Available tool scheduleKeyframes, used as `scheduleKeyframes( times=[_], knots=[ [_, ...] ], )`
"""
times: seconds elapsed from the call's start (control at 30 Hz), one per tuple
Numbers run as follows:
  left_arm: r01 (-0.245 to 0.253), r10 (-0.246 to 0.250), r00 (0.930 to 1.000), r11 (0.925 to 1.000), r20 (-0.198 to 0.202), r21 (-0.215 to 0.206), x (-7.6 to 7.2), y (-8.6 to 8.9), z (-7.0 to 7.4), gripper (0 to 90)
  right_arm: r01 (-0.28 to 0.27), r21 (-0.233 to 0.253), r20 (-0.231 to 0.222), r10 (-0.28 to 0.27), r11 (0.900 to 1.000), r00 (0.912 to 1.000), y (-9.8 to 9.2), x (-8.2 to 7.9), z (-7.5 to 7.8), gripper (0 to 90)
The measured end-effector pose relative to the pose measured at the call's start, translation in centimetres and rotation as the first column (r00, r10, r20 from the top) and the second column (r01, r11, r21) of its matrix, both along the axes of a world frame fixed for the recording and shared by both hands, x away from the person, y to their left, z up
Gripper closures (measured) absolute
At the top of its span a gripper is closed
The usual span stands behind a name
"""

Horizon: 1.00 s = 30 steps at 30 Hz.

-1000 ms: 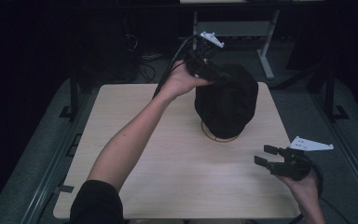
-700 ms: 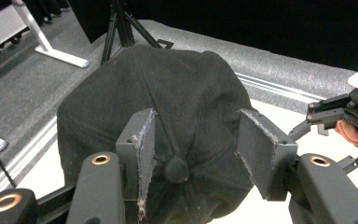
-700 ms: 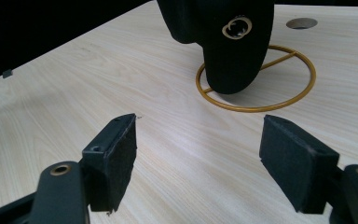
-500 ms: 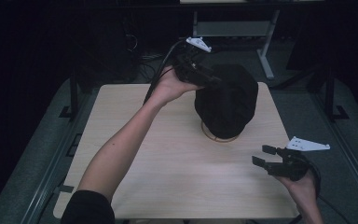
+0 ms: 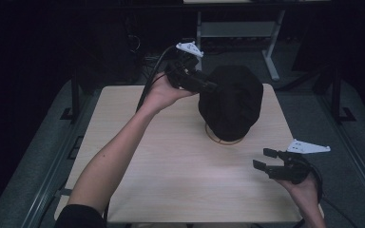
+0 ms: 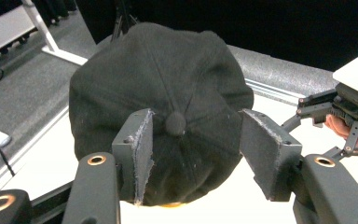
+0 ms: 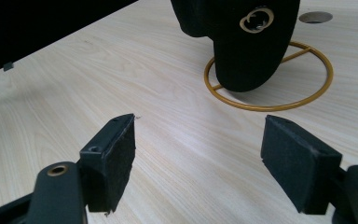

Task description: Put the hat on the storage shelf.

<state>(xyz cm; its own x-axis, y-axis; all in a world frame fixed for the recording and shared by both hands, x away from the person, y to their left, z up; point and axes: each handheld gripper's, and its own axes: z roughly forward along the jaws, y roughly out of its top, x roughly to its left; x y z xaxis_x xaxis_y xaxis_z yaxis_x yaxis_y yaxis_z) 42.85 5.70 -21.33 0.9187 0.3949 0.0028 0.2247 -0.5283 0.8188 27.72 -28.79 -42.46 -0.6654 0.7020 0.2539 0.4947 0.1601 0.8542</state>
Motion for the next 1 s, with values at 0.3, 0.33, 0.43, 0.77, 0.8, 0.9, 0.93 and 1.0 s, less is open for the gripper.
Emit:
scheduleKeyframes(
  times=[0.3,0.33,0.43,0.77,0.8,0.9,0.93,1.0],
  knots=[
    [-0.035,0.035,0.9994,0.9991,-0.006,-0.025,-0.4,2.4,-0.6,43.1,-0.005,-0.014,0.009,0.006,1.0,0.9999,0.5,0.1,0.0,25.5],
    [-0.039,0.039,0.9992,0.9989,-0.008,-0.028,-0.5,2.6,-0.7,43.0,-0.005,-0.015,0.007,0.005,1.0,1.0,0.5,0.1,0.0,25.4],
    [-0.044,0.043,0.999,0.9986,-0.011,-0.031,-0.8,3.3,-1.1,42.4,-0.004,-0.017,0.004,0.004,1.0,1.0,0.5,0.2,-0.1,24.8],
    [-0.077,0.076,0.9966,0.9962,-0.03,-0.039,-1.5,5.8,-2.4,40.6,-0.01,-0.041,0.02,0.011,0.999,0.9997,1.0,0.0,0.1,24.0],
    [-0.081,0.08,0.9963,0.996,-0.032,-0.037,-1.6,6.0,-2.5,40.3,-0.009,-0.041,0.02,0.01,0.999,0.9998,1.0,0.0,0.1,23.7],
    [-0.089,0.088,0.9955,0.995,-0.036,-0.046,-2.1,6.8,-2.9,39.9,-0.005,-0.04,0.02,0.006,0.999,0.9998,1.0,0.0,0.1,23.2],
    [-0.09,0.088,0.9952,0.9947,-0.042,-0.048,-2.2,7.0,-3.0,39.4,-0.004,-0.041,0.019,0.005,0.999,0.9998,1.1,0.0,0.1,23.1],
    [-0.089,0.085,0.9947,0.9941,-0.057,-0.063,-2.4,7.6,-3.3,37.4,-0.004,-0.045,0.019,0.005,0.999,0.9998,1.2,0.0,0.1,23.1]
  ],
)
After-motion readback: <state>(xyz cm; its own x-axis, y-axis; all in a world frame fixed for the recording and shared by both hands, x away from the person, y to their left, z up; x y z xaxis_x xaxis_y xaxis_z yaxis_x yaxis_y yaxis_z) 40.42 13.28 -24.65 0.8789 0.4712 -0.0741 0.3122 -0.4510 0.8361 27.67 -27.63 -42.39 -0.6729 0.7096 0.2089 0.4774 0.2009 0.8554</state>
